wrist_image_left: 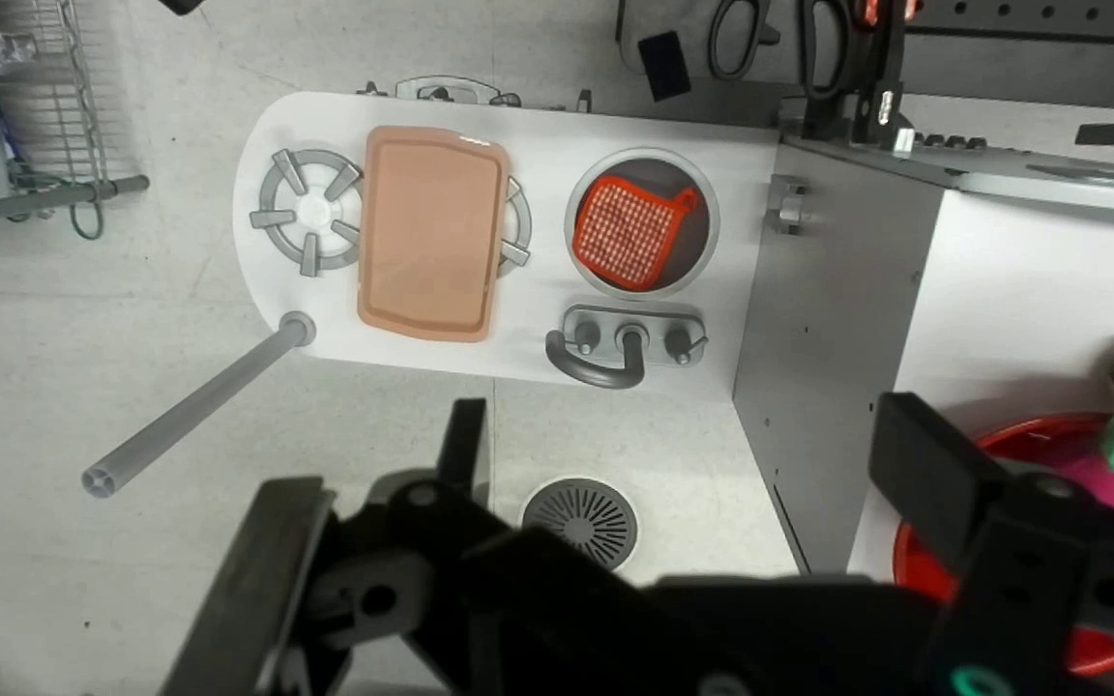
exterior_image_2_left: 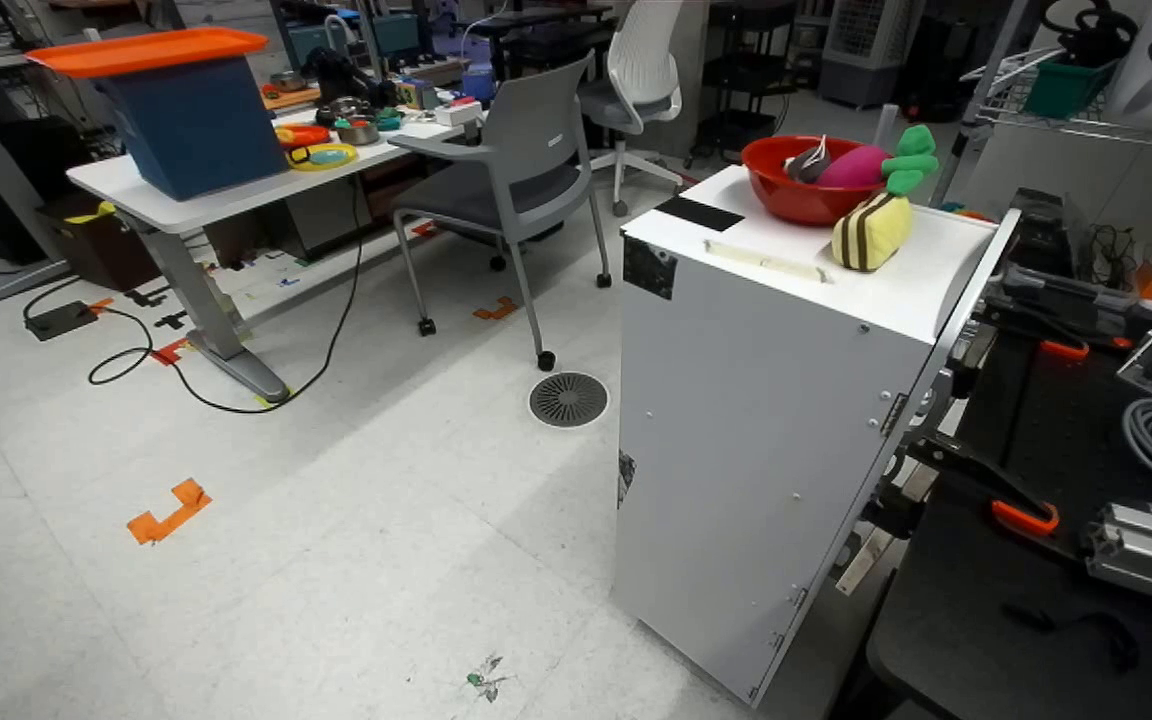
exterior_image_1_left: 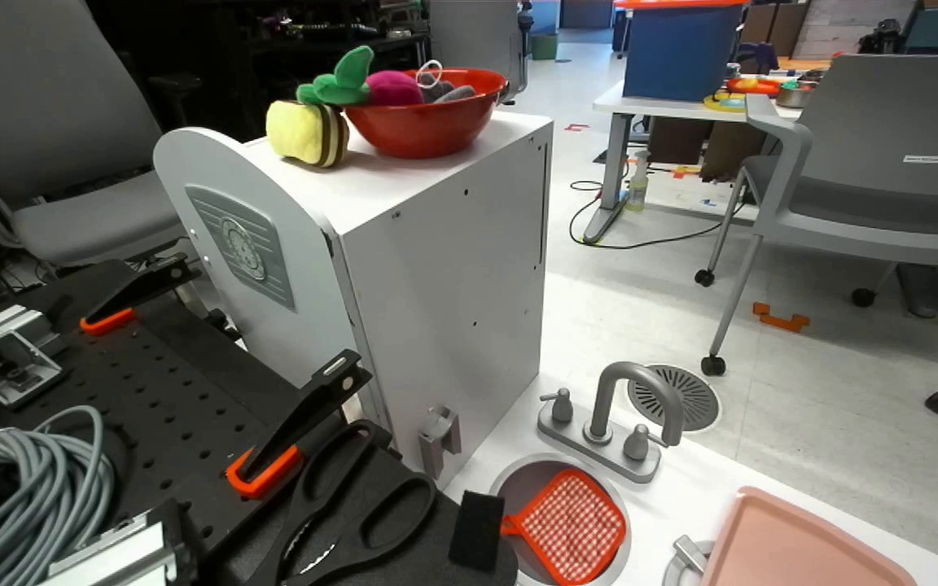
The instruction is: Pick up the purple toy and put it on top of the cupboard
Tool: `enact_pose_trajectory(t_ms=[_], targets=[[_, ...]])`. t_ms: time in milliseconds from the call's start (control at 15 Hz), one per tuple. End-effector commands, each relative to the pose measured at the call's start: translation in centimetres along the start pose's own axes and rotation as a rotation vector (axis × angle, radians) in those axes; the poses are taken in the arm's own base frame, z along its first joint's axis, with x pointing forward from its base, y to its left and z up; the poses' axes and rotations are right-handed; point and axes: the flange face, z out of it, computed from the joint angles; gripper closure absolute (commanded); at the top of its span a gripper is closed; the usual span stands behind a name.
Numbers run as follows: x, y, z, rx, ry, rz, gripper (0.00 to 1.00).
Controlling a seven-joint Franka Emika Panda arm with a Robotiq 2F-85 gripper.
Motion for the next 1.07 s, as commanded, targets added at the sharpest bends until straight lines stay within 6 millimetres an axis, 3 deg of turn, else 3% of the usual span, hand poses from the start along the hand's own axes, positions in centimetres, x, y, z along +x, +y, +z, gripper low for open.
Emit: enact_pose_trajectory(t_ms=[0, 267, 467, 1000], targets=[[0.1, 0.0, -0.1, 0.0, 0.0, 0.0, 0.0], [-0.1, 0.2, -0.2, -0.001, 0.001, 0.005, 0.0], [0.6, 0.8, 1.1, 0.059, -0.068, -0.016, 0.0], [6.8, -2.3, 0.4, 0.063, -0.186, -0.089, 0.0]])
